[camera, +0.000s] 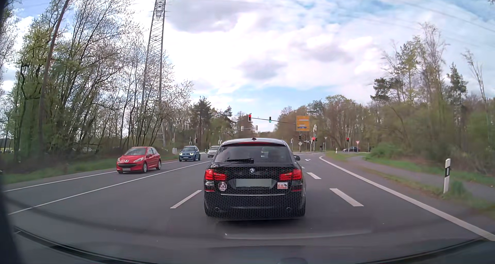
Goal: Follow the waypoints while adhering to traffic rules and regulations
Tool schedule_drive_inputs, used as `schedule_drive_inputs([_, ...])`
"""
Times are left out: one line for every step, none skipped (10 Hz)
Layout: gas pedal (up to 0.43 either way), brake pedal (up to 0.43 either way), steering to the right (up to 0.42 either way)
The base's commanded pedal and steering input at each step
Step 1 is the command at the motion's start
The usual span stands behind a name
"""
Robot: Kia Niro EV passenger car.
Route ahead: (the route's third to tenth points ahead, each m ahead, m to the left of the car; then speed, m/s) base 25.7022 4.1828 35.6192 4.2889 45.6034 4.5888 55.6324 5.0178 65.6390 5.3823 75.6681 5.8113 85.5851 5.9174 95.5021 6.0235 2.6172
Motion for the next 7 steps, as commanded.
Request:
schedule_drive_inputs([0.0,0.0,0.006])
schedule_drive_inputs([0.0,0.0,0.006])
schedule_drive_inputs([0.0,0.0,0.006])
schedule_drive_inputs([0.0,0.0,0.006])
schedule_drive_inputs([0.0,0.0,0.006])
schedule_drive_inputs([0.0,0.0,0.006])
schedule_drive_inputs([0.0,0.0,0.006])
